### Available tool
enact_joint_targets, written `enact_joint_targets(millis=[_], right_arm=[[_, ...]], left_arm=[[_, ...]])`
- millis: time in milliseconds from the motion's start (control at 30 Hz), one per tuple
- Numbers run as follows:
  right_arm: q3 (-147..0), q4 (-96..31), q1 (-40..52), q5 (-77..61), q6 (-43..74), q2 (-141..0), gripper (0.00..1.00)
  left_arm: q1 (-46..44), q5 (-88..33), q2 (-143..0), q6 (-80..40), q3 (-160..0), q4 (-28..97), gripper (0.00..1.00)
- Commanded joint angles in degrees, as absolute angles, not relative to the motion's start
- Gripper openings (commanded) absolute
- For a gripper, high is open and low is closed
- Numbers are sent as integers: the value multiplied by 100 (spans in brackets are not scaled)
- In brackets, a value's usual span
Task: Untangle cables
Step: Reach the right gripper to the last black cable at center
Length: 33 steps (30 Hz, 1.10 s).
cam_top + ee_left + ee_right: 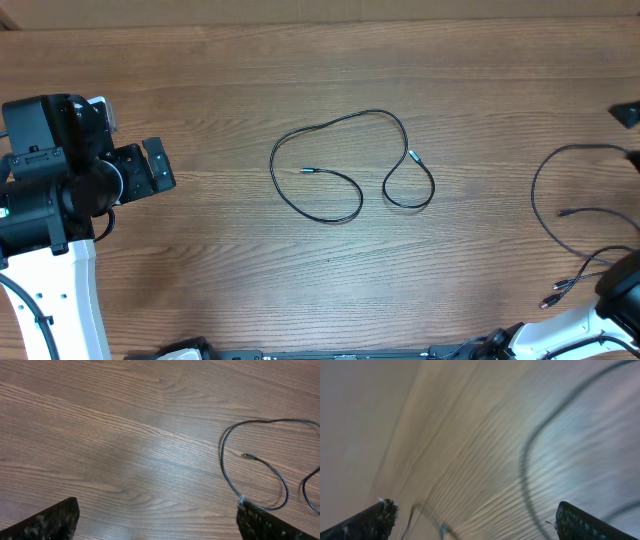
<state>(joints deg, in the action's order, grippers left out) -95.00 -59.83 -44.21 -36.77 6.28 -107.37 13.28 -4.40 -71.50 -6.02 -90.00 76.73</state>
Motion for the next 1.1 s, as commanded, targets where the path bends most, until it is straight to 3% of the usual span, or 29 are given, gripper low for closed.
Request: enact_joint_targets(millis=[0,733,1067], right_arm=[[-9498,-6125,-3946,-4270,-47,-10619,100],[-9174,-6611,-91,-2947,-1256,-10634,100],[-8272,-6348,558,-2982,-1251,-10641,100]], left_arm=[[1358,-405,-7087,-600,-9048,7664,100],[1358,-405,-7087,-602,-9048,7662,100],[1358,-403,-7087,-600,-9048,7662,100]])
